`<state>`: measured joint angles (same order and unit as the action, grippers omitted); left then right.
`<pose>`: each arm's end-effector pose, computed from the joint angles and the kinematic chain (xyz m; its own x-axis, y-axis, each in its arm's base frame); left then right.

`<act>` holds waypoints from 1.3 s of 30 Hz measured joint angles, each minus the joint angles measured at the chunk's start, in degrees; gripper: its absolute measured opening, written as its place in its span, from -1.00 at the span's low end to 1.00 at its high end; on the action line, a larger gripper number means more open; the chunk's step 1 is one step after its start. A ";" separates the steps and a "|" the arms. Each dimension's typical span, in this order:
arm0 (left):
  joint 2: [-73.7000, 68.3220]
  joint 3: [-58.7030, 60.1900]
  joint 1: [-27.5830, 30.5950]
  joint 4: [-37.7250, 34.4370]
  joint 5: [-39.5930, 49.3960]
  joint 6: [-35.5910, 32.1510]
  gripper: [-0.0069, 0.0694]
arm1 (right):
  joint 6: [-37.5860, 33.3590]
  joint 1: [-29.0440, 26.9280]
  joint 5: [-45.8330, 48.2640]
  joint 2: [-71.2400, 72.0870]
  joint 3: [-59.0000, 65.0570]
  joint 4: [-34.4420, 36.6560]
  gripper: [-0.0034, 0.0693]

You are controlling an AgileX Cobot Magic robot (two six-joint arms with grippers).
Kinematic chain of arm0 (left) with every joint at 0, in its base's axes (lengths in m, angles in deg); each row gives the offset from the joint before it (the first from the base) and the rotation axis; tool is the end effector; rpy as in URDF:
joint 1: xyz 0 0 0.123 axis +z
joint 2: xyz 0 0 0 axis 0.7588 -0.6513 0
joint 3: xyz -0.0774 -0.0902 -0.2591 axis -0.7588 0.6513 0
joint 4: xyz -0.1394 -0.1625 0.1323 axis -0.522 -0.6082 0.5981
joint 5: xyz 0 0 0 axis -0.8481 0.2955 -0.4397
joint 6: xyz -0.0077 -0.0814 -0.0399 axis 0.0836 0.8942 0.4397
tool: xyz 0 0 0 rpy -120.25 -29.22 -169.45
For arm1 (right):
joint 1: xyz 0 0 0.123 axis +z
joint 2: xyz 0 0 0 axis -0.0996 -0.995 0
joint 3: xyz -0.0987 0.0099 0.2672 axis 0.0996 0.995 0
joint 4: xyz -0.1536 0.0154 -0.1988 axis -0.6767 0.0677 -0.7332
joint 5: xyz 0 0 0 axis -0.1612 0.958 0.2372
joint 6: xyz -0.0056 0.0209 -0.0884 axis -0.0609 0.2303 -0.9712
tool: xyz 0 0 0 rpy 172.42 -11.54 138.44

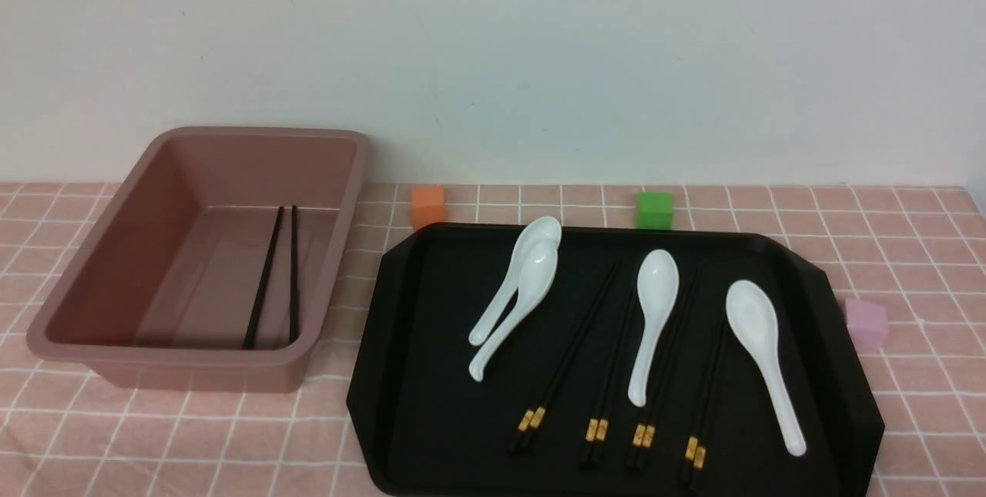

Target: On pink tablecloth take chopsticks from black tray and put them in box.

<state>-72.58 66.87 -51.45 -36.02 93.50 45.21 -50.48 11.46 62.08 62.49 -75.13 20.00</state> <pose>0.0520 -0.0036 0.1684 -0.3179 -0.3303 -0.8887 -0.0583 0.9424 -0.3294 0.0517 0.0049 0.1737 -0.3020 -0.0100 -0.9532 -0.0913 0.9956 0.0185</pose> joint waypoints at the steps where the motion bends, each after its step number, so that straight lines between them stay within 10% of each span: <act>1: 0.00 0.00 0.00 0.00 0.00 0.00 -0.85 | 0.00 0.00 0.00 0.00 0.00 0.00 -0.25; 39: 0.00 0.00 0.00 0.17 0.00 0.00 -0.82 | 0.00 0.00 0.00 0.00 -0.01 0.00 -0.25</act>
<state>-72.58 66.87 -51.45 -35.85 93.50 45.21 -50.48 11.46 62.08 62.49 -75.14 20.00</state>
